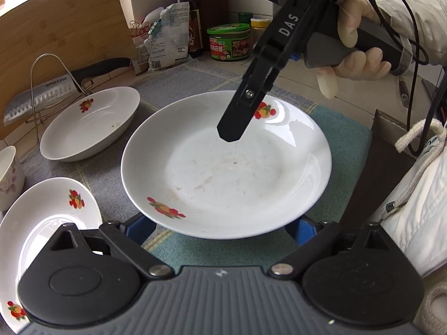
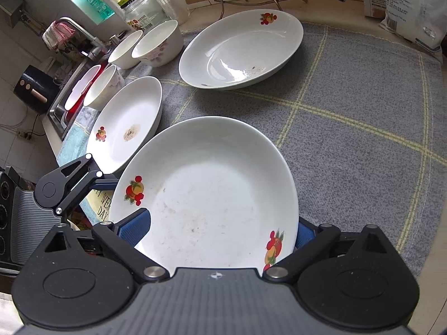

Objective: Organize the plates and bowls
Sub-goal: 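Carry the held plate with the right gripper toward the other plate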

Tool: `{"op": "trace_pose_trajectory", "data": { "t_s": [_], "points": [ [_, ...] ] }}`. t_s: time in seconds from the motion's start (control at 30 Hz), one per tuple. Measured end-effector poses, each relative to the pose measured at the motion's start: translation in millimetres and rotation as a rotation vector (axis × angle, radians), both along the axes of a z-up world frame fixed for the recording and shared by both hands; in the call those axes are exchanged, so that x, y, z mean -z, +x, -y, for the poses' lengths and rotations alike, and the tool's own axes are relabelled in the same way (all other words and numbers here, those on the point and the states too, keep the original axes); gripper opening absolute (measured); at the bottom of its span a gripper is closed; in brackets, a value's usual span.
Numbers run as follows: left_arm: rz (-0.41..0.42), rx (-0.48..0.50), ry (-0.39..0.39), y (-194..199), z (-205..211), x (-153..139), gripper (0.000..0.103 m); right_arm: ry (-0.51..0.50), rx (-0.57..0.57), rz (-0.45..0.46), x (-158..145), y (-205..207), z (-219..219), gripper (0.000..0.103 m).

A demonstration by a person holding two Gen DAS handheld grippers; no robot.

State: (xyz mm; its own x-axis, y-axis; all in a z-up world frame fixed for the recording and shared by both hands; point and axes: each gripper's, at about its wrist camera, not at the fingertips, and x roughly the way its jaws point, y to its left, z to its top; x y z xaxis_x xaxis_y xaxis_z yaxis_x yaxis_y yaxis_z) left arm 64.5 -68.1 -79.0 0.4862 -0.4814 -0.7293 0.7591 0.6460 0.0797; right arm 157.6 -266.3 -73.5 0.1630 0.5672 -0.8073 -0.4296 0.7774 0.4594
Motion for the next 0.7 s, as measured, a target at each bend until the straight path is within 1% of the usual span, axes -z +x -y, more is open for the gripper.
{"op": "trace_pose_trajectory", "data": {
  "t_s": [0.37, 0.7],
  "points": [
    [0.023, 0.067, 0.001, 24.7, 34.5, -5.9, 0.097, -0.001, 0.073, 0.035, -8.8, 7.6, 36.2, 0.103],
    [0.05, 0.11, -0.009, 51.5, 90.2, -14.4, 0.097, -0.019, 0.138, 0.083, -11.2, 31.4, 75.7, 0.103]
  ]
}}
